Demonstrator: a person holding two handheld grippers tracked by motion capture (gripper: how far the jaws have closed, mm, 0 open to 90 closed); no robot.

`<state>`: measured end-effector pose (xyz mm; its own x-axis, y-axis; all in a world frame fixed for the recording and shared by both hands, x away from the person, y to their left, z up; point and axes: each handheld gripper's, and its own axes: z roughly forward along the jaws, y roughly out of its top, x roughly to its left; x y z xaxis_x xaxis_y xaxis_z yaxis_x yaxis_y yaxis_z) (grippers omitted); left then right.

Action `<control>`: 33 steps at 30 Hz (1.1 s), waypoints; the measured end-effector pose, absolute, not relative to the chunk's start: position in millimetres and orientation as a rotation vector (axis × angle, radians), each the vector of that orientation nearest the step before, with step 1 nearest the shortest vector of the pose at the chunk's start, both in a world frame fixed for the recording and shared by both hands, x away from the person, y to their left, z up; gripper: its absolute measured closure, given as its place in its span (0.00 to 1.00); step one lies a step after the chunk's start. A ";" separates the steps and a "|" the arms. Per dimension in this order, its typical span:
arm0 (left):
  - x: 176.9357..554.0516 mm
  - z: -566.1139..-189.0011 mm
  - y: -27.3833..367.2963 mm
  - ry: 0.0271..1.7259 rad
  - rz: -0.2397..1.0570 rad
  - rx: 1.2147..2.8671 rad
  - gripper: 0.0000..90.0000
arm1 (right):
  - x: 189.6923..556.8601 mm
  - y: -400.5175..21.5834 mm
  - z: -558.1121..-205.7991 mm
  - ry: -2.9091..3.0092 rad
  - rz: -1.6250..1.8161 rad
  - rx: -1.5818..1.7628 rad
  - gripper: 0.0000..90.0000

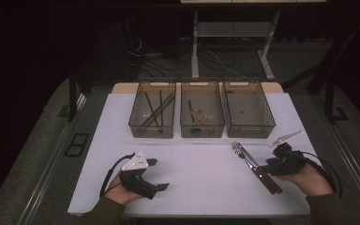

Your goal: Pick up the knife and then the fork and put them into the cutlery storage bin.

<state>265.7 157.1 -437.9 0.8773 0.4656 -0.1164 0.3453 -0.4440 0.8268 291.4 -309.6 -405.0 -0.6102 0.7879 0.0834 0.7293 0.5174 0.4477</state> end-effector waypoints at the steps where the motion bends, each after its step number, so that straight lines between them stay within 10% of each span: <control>1: 265.5 -437.9 157.0 0.586 0.157 2.075 0.04 | 290.9 -309.6 -406.1 2.626 0.675 1.329 0.67; 33: 265.7 -438.4 156.4 0.581 0.158 2.080 0.04 | 320.1 -284.6 -419.9 2.802 0.266 1.376 0.82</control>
<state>265.7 156.4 -438.4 0.8794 0.4625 -0.1128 0.3416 -0.4480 0.8262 320.1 -284.6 -419.9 -0.6139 0.7865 0.0669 0.7851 0.5995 0.1557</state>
